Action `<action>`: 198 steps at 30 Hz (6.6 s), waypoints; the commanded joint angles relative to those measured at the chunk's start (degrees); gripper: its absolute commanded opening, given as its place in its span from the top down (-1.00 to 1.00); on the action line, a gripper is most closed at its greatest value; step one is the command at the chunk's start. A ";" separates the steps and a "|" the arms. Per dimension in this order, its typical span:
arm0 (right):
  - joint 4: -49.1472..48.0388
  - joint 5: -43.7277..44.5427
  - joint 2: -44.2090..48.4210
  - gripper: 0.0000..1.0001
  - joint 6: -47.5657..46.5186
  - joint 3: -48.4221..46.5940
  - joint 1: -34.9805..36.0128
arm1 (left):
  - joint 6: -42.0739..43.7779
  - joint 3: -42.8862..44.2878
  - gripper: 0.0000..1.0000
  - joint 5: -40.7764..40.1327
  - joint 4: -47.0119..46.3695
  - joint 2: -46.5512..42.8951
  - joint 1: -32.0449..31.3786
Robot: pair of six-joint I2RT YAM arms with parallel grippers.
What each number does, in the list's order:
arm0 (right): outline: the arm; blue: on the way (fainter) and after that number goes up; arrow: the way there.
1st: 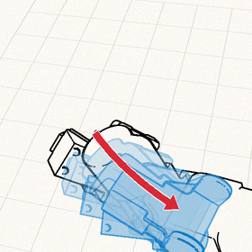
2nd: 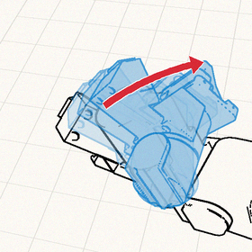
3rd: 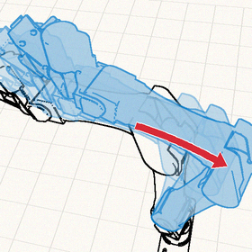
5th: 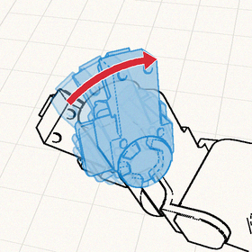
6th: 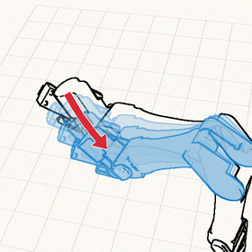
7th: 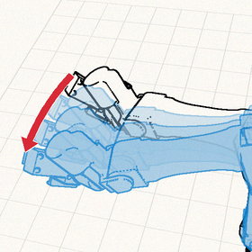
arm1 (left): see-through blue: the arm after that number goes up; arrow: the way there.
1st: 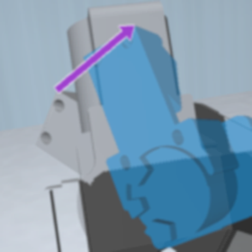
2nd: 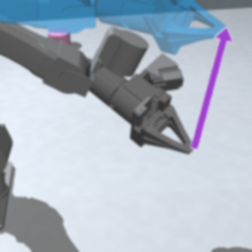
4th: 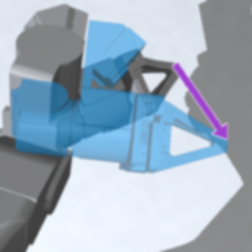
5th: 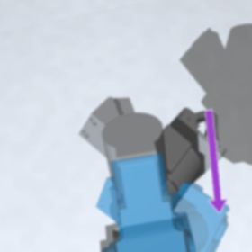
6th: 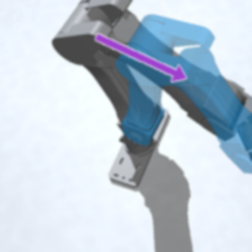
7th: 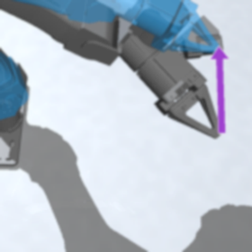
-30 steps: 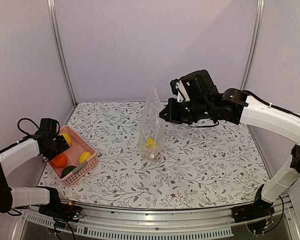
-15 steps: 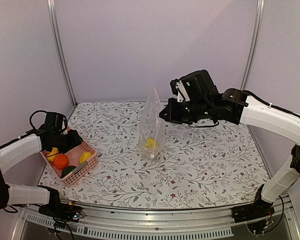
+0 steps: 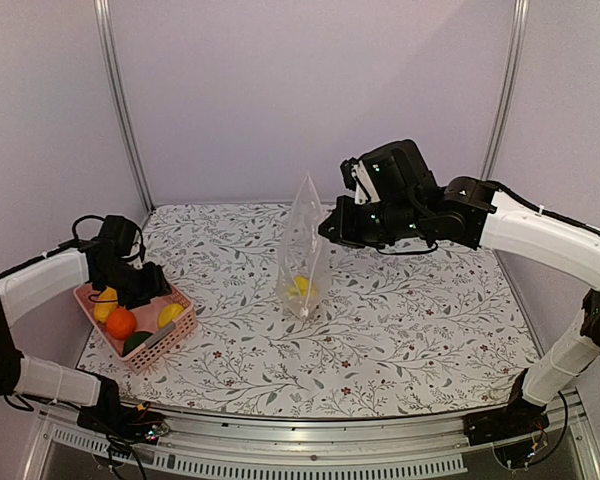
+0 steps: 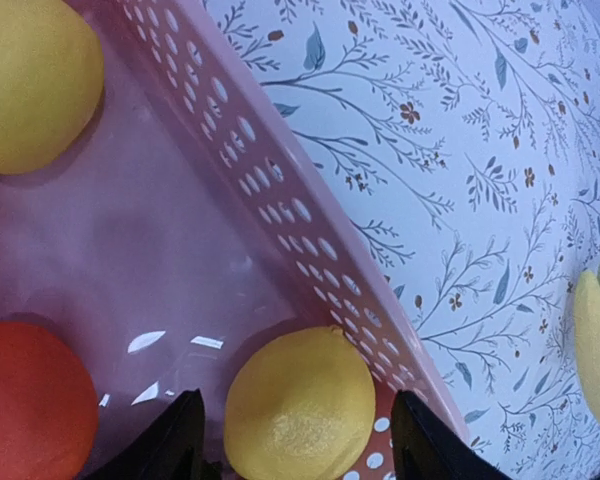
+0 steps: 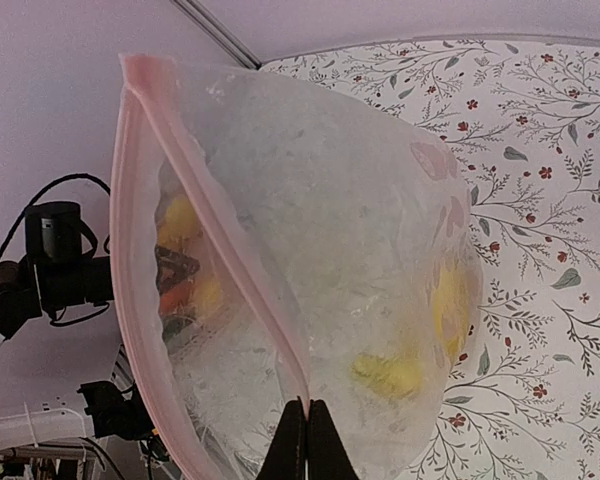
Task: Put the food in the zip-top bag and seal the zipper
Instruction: Adjust the fake fruit in the bin, then pick up the fake fruit from the bin, then place the fake fruit in the zipper food storage bag, then pick up the fake fruit from the bin.
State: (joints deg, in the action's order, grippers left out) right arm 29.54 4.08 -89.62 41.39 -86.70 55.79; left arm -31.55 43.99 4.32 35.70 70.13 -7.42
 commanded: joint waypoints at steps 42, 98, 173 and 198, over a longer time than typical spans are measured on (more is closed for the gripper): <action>3.81 1.90 -1.33 1.00 0.76 -5.61 -0.43 | -1.17 -1.09 -0.06 -10.12 6.60 -17.24 -5.23; 7.11 2.12 -2.24 1.00 -0.95 -9.02 -0.44 | -5.91 23.00 0.01 15.29 -39.90 3.55 -45.66; 6.53 3.48 -0.31 1.00 -2.92 -8.48 -0.49 | 11.07 21.75 -0.99 12.43 10.42 -2.83 -0.58; 0.61 -0.82 1.38 1.00 -4.55 -3.57 -0.55 | 13.12 17.77 -0.99 -11.17 4.43 13.34 14.47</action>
State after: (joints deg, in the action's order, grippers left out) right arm 31.88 4.32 -90.43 37.45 -91.13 55.37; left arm -19.70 60.66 -6.39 41.63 80.07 5.85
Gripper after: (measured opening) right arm 0.005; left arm 0.995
